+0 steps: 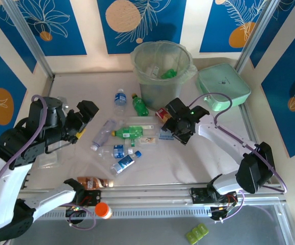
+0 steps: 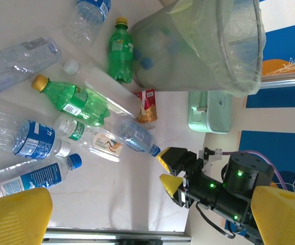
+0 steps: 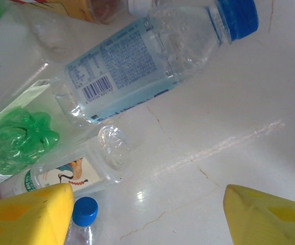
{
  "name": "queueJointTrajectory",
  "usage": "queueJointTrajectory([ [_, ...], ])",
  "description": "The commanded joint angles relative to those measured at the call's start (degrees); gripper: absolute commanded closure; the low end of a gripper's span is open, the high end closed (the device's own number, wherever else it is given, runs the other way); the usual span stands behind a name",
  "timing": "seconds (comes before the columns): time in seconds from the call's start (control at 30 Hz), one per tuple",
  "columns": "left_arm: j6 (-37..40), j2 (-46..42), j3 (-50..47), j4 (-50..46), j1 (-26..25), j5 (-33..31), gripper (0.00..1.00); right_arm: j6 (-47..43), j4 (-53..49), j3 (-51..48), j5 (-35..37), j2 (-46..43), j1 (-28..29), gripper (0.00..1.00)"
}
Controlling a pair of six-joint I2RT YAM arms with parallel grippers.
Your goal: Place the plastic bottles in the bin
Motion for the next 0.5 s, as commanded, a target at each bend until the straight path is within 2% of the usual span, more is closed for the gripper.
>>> queueJointTrajectory([
  [0.0, 0.8, -0.8, 2.0, -1.4, 0.5, -3.5, 0.01, 3.2, 1.6, -1.8, -3.1, 1.4, -0.7, 0.23],
  [0.1, 1.3, -0.9, 3.6, -2.3, 0.5, -5.2, 0.01, 7.7, 3.0, -2.9, -5.4, 2.7, -1.2, 0.25],
  [0.33, 3.3, -1.6, -1.4, 0.6, 0.5, -2.9, 0.01, 21.0, 9.5, -4.7, -6.0, 5.2, -3.0, 0.29],
  [0.47, 8.8, -3.6, -9.3, 0.4, 0.5, -8.6, 0.01, 22.9, 8.7, -2.6, -4.1, 7.0, -4.8, 0.29],
])
